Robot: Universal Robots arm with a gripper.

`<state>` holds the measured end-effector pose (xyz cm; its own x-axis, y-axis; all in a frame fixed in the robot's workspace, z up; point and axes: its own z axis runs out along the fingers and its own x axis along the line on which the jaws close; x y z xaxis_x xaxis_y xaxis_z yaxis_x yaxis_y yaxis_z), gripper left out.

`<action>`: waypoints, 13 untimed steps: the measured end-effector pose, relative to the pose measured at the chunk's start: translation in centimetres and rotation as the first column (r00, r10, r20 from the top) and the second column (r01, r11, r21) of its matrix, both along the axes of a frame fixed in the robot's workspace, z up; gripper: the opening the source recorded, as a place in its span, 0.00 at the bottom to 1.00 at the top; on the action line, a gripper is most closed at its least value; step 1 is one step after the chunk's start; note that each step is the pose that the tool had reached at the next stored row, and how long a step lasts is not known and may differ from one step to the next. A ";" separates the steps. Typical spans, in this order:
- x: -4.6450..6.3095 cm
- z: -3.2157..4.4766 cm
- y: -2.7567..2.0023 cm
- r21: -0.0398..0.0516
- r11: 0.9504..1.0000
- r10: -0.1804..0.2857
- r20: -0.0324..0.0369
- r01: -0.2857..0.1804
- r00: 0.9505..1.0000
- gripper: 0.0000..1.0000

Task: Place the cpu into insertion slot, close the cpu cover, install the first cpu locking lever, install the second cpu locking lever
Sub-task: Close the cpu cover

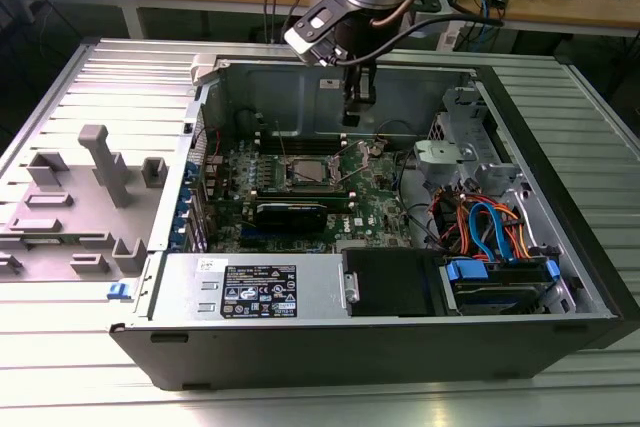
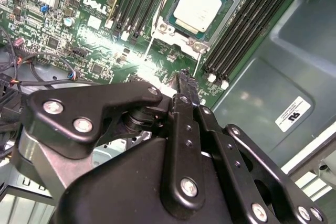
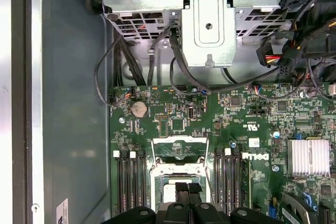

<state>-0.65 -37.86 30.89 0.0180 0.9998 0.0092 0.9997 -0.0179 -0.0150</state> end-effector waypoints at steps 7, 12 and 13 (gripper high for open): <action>1.2 -0.03 0.02 0.000 1.000 0.000 0.000 0.000 1.000 0.11; 1.9 -0.08 0.04 0.000 1.000 0.000 0.000 0.000 1.000 0.11; 1.9 -0.08 0.04 0.000 1.000 0.000 0.000 0.000 1.000 0.11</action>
